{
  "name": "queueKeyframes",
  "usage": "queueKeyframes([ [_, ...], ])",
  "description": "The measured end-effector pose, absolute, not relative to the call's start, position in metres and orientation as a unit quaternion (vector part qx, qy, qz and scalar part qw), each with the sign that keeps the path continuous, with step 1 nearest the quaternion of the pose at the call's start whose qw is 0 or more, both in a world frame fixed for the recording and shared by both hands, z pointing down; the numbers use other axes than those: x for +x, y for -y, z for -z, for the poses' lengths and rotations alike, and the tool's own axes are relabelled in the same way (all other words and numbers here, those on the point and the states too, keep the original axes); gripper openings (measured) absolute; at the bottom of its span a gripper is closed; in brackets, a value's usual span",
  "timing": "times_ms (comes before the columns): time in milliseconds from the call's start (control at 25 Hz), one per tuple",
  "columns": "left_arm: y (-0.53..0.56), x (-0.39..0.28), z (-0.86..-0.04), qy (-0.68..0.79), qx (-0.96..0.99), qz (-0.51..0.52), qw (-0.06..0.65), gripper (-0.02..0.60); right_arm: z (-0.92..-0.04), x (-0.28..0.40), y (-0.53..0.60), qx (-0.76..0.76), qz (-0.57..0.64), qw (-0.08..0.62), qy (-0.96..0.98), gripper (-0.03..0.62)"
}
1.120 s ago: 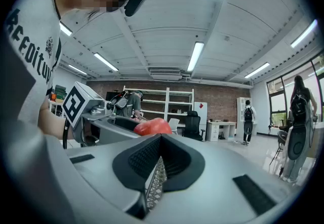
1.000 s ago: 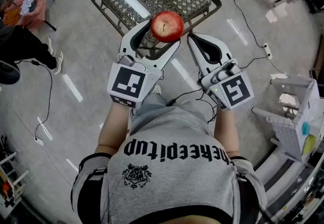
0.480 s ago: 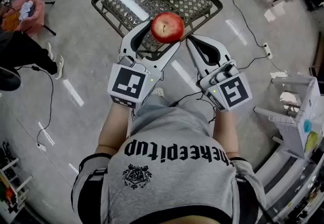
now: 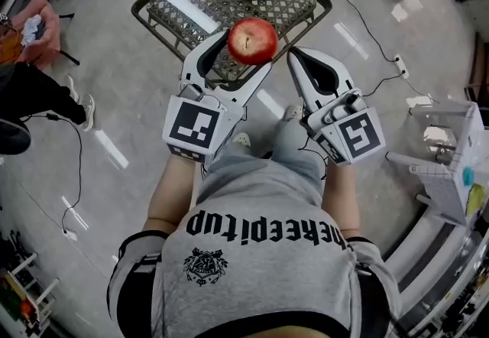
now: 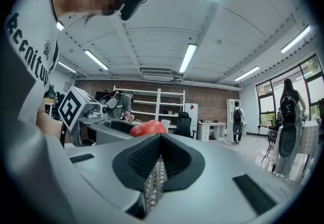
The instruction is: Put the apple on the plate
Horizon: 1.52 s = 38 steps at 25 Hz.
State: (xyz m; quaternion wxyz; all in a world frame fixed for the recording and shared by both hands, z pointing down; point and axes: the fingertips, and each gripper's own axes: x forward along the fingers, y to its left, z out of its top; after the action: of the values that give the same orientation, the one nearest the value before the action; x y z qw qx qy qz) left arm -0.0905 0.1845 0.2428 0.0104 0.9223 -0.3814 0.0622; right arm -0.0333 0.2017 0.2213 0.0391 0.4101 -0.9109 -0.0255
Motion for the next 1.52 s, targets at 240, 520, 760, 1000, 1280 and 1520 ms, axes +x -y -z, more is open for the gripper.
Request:
queueKeyframes([
  [240, -0.163, -0.085, -0.247, 0.39, 0.919, -0.062, 0.011, 0.375, -0.225, -0.025, -0.18, 0.4, 0.012, 0.031, 0.916, 0.002],
  [520, -0.132, -0.072, -0.245, 0.409, 0.911, -0.061, 0.018, 0.375, -0.222, -0.015, -0.144, 0.369, 0.014, 0.034, 0.929, 0.002],
  [760, -0.096, -0.054, -0.248, 0.427, 0.902, -0.05, 0.03, 0.375, -0.229, 0.0, -0.108, 0.338, 0.013, 0.045, 0.94, 0.002],
  [1000, -0.063, -0.037, -0.248, 0.452, 0.89, -0.053, 0.033, 0.375, -0.231, 0.016, -0.073, 0.309, 0.008, 0.048, 0.95, 0.002],
  [1280, -0.029, -0.017, -0.248, 0.476, 0.877, -0.058, 0.038, 0.375, -0.233, 0.034, -0.036, 0.278, 0.001, 0.05, 0.959, 0.002],
  [1520, -0.008, 0.0, -0.248, 0.497, 0.865, -0.061, 0.041, 0.376, -0.235, 0.049, -0.015, 0.251, -0.005, 0.052, 0.967, 0.002],
])
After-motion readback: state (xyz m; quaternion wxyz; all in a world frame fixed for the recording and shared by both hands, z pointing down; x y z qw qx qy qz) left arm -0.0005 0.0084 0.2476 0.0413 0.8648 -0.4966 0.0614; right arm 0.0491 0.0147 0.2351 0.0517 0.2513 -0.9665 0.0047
